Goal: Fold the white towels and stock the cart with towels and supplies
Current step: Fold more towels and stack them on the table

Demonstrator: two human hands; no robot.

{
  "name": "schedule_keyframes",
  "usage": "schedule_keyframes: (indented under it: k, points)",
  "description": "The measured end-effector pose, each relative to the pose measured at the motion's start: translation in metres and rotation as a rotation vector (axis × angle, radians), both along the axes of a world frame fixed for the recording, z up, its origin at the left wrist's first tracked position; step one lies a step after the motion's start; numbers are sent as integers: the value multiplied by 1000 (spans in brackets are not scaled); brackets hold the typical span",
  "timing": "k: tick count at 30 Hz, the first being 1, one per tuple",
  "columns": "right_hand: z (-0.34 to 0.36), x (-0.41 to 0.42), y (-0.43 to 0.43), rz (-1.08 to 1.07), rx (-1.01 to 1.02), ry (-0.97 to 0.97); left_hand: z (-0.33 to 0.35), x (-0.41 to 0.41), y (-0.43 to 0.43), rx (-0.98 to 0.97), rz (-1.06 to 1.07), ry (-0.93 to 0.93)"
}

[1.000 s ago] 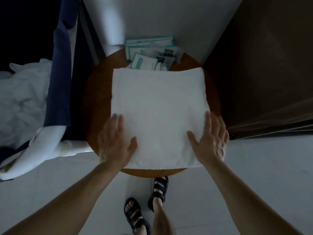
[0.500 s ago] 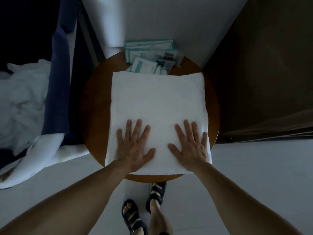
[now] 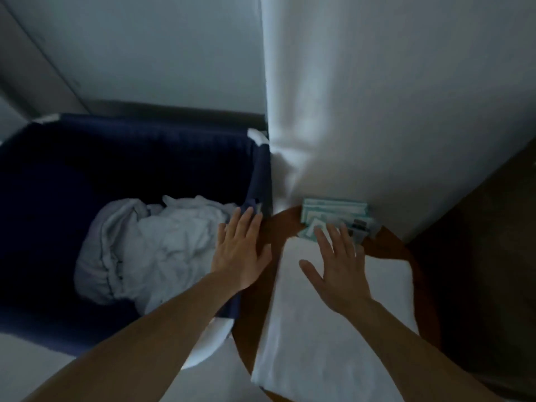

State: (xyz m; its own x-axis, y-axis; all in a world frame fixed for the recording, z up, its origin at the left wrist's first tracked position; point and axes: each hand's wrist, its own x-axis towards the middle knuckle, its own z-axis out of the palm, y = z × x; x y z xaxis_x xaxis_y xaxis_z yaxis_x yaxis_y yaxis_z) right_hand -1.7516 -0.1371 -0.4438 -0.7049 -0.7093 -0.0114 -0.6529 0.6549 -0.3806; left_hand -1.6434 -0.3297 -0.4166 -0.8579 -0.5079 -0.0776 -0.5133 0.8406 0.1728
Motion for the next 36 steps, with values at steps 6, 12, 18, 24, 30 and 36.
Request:
schedule_keyframes:
  k: [6,12,18,24,30,36]
  points:
    - [39,16,-145,294,-89,42,8,69,-139,-20,244,10]
    - [-8,52,-282,390,103,-91,-37,107,-266,33,303,-68]
    - [-112,75,-384,320,476,-356,-117,124,-367,154,263,-187]
    - [-198,85,-444,284,663,-461,-173,124,-421,258,256,-208]
    - [-240,102,-452,226,698,-245,-204,119,-434,309,203,-236]
    - [-205,95,-436,101,277,-344,-177,116,-423,444,194,-240]
